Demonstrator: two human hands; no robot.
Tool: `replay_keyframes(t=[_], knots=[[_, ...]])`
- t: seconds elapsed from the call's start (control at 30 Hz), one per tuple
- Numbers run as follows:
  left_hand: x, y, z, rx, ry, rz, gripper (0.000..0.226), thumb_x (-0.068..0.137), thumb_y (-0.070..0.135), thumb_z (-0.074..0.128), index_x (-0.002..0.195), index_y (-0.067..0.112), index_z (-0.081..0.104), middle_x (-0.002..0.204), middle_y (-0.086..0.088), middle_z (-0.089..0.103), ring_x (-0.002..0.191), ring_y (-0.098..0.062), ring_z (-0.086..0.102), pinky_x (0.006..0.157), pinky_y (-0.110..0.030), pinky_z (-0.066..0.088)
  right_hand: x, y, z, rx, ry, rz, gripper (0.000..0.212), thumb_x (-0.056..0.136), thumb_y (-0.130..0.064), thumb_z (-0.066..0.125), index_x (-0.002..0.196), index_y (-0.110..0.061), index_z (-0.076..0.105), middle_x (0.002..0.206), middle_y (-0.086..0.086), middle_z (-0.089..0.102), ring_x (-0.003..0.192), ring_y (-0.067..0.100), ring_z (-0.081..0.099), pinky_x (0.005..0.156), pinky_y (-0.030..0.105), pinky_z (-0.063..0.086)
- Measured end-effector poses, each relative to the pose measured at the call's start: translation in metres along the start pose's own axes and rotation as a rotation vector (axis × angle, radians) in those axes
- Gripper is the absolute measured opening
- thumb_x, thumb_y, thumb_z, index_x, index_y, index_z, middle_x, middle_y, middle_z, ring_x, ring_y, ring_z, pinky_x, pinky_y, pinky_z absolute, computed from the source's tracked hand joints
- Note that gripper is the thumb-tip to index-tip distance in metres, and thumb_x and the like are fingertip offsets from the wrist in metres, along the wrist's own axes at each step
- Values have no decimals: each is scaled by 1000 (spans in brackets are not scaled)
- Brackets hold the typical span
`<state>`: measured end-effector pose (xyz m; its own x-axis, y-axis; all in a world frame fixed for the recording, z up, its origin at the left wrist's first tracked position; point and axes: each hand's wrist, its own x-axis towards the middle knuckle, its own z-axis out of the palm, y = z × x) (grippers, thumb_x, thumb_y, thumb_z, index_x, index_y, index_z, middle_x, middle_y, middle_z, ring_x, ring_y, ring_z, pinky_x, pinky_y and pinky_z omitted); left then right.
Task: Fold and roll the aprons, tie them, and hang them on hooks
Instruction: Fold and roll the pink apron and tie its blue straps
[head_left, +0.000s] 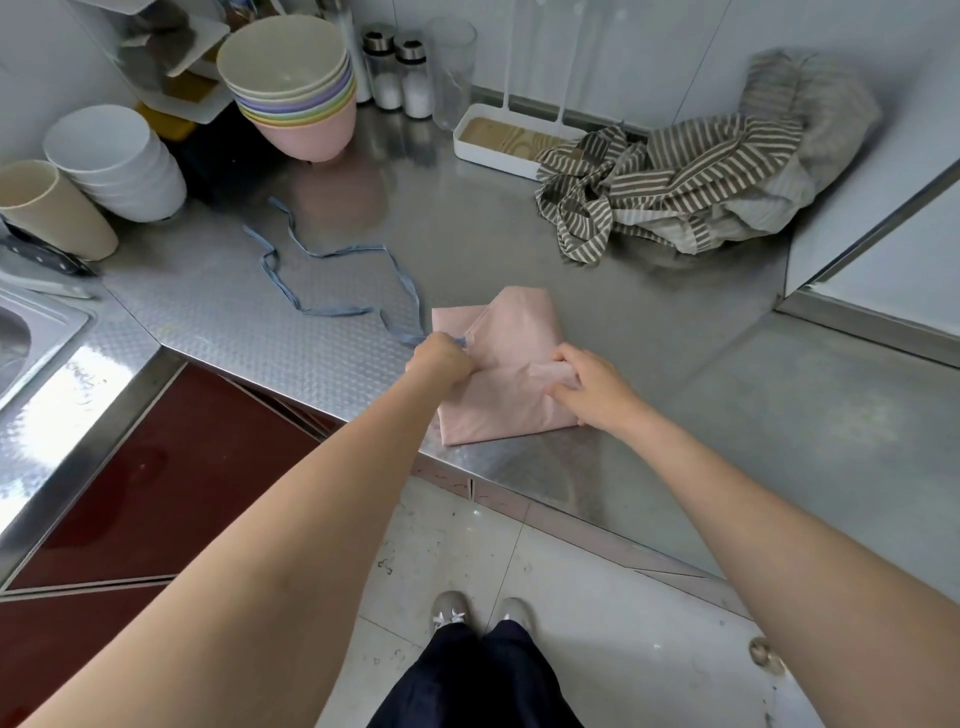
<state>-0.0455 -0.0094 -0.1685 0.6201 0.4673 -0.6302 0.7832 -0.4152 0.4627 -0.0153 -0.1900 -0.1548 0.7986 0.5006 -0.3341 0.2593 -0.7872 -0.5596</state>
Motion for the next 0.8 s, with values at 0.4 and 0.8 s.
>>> replay_keyframes(t=[0.4, 0.8], knots=[[-5, -8, -2, 481, 202, 130, 36, 89, 12, 51, 124, 6, 45, 130, -14, 42, 119, -32, 44, 91, -37, 40, 11, -23, 12, -412, -87, 162, 51, 95, -43, 45, 132, -10, 33, 130, 16, 36, 114, 39, 50, 85, 39, 41], [-20, -61, 6, 883, -40, 756, 85, 83, 46, 57, 148, 21, 9, 158, 1, 0, 146, -18, 0, 118, -40, 6, -4, 7, 16, -507, -134, -221, 77, 81, -53, 59, 142, -17, 27, 152, -5, 17, 140, 16, 11, 110, 35, 21]])
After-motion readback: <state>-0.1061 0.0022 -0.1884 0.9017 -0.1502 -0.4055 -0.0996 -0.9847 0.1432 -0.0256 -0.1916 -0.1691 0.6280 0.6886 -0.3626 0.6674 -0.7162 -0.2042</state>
